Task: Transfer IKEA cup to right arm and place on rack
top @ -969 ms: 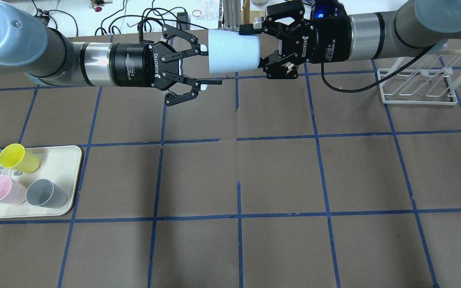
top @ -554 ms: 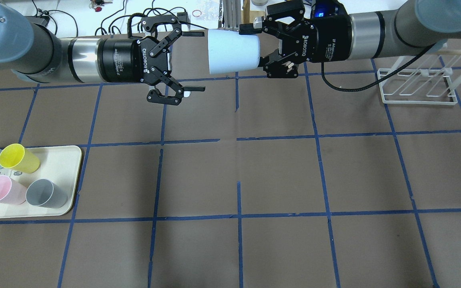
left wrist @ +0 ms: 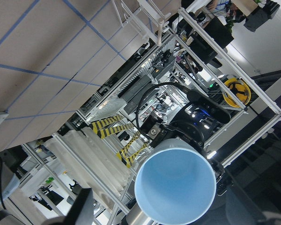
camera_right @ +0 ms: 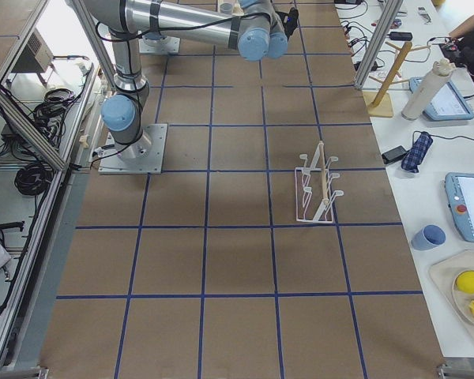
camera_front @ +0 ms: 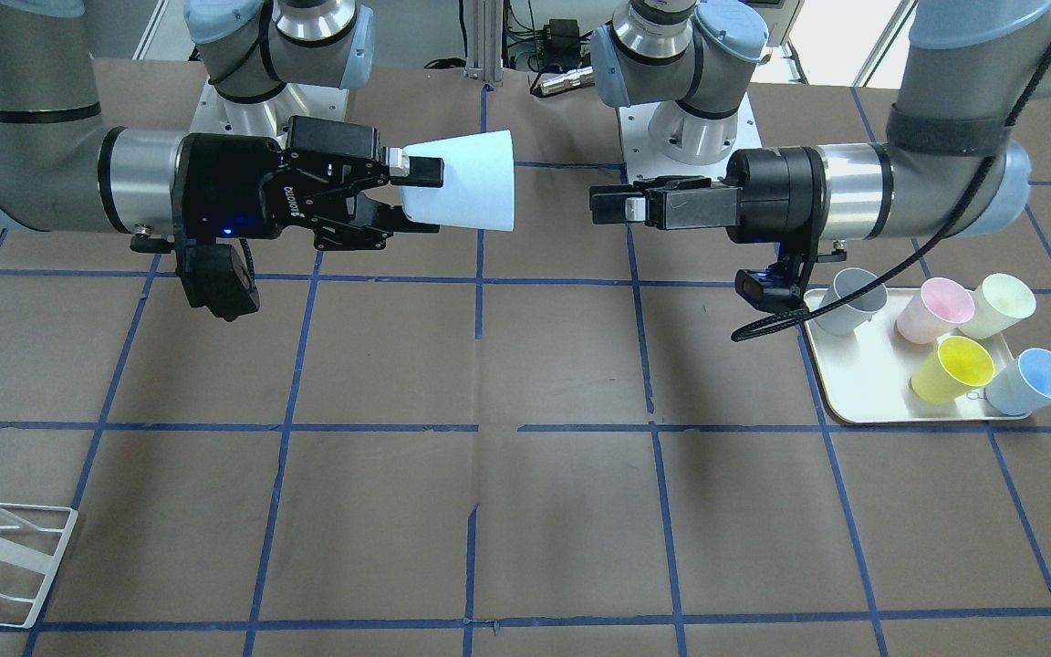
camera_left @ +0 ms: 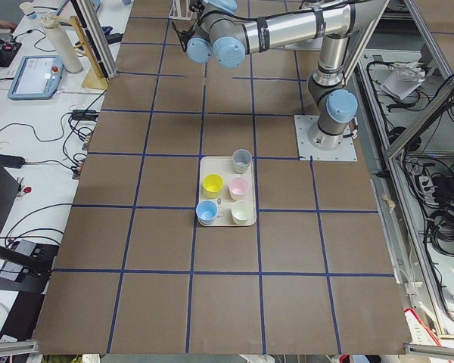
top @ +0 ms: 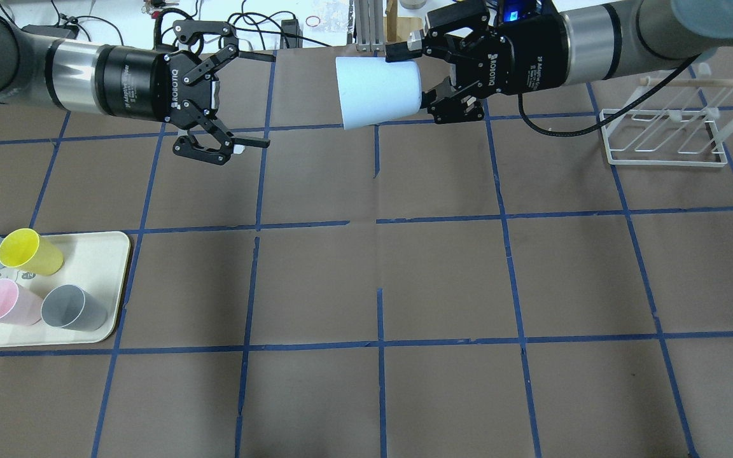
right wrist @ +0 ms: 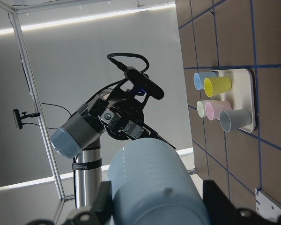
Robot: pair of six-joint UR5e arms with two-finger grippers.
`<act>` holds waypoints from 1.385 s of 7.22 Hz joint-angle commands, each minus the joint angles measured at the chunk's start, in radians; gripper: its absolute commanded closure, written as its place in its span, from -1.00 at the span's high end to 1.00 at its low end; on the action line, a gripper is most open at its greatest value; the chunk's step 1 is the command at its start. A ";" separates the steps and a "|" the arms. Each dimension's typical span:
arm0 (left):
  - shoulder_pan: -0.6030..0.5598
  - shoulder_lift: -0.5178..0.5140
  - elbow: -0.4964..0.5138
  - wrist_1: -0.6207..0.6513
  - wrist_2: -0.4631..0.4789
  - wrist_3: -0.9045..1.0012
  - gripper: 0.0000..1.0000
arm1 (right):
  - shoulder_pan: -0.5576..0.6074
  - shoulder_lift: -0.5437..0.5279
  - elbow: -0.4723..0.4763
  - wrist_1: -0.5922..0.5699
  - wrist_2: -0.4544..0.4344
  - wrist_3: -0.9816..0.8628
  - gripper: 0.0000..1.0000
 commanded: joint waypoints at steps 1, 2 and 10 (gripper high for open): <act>0.005 0.006 0.079 0.260 0.370 -0.225 1.00 | -0.002 0.004 -0.005 -0.168 -0.170 0.075 -0.25; -0.003 0.009 0.079 0.394 0.563 -0.278 1.00 | -0.002 0.005 -0.005 -0.313 -0.313 0.177 -0.32; -0.211 0.187 -0.029 0.709 1.208 -0.281 1.00 | -0.056 -0.009 -0.017 -1.001 -1.243 0.553 -0.50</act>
